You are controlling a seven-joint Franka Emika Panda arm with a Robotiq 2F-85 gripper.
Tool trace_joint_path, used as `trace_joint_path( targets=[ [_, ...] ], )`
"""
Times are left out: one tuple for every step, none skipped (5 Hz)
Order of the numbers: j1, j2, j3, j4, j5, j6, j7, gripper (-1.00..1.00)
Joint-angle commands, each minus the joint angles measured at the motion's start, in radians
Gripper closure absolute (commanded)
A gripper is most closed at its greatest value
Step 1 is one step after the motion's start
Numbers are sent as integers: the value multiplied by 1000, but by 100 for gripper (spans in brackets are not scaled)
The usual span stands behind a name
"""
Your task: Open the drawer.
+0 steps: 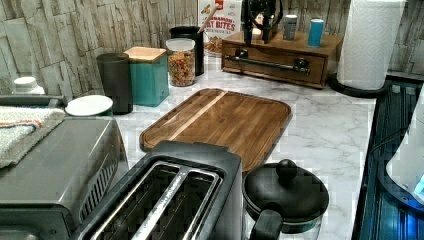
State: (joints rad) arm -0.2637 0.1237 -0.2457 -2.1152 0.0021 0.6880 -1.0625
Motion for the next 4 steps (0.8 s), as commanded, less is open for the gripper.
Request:
trace_joint_path(
  targets=[
    [15, 21, 27, 8, -72, 155, -131, -100],
    [-2, 62, 23, 11, -65, 216, -152, -100],
    [-27, 111, 12, 56, -73, 187, -161, -100],
    [-53, 145, 12, 51, -9, 203, -185, -100]
  ],
)
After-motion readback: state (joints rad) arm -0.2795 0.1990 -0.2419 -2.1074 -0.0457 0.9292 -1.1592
